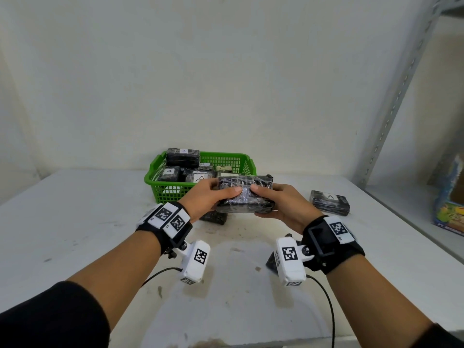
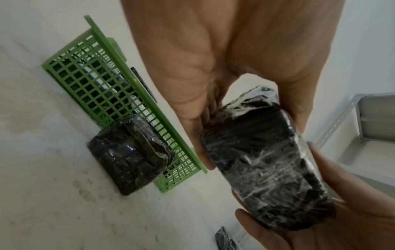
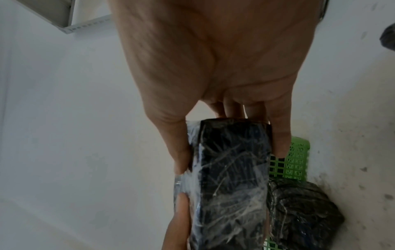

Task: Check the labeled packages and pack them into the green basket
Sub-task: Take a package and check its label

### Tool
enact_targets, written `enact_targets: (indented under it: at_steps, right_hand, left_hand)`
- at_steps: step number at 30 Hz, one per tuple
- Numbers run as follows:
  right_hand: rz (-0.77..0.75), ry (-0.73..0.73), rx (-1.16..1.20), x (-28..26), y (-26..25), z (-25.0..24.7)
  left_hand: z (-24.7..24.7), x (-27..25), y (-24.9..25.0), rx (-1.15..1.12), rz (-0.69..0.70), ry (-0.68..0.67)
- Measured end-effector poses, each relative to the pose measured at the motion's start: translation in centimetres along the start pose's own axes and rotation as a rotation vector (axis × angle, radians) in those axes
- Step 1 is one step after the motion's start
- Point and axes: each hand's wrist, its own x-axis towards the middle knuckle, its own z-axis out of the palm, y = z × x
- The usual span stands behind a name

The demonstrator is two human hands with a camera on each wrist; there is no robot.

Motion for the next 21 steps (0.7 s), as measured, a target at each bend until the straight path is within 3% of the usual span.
enact_targets:
  at_steps: [4,9,21]
  right_hand:
    - [-0.006,0.015,-0.018,-0.1,0.0,-0.2]
    - [0.013,-0.069,-0.008,-0.2,0.2,-0.6]
    - [-0.059,-0.017,-0.079,-0.6,-0.7,-0.5]
  left_hand:
    - [0.1,0.0,-0.2,-0.046,-0.001,-0.034]
    - [0.1,-0.1,0.1,-0.061,-0.008,-0.038]
    - [0.3,0.1,0.4,0.001,0.021,-0.067]
